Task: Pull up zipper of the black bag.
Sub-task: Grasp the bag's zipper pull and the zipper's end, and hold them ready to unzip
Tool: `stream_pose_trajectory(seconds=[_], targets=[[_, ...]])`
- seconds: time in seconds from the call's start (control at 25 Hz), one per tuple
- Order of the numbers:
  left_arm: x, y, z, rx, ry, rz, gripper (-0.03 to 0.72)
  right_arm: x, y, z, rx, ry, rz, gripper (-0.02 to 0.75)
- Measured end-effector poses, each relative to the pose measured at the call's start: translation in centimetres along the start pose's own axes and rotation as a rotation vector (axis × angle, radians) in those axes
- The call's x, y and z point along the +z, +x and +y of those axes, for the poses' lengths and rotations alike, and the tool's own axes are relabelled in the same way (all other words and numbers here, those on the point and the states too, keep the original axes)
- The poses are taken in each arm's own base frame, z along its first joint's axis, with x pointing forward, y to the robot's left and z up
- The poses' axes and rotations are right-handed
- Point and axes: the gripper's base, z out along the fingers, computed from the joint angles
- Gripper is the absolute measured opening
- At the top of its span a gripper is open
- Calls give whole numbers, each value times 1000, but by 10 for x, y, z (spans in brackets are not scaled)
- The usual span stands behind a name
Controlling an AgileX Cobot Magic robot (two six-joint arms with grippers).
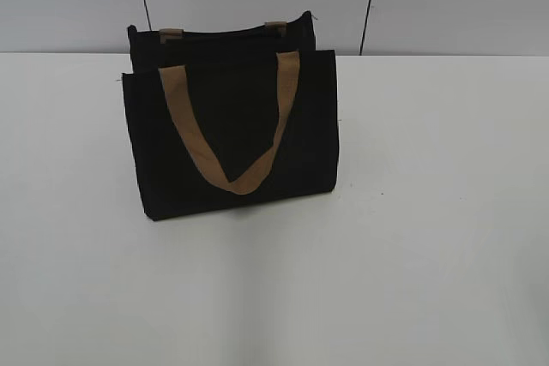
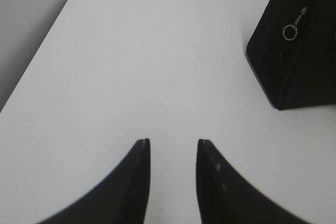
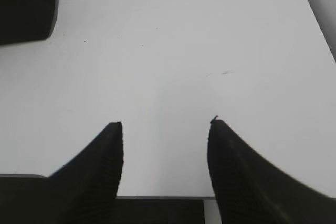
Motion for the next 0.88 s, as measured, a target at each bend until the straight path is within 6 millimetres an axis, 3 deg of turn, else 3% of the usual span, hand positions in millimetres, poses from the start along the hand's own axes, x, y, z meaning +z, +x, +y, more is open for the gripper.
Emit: stream_pose_trajectory(seconds=[0.88], targets=[[0, 0, 0, 0, 0, 0, 227, 0, 0, 0, 0, 0, 0, 396]])
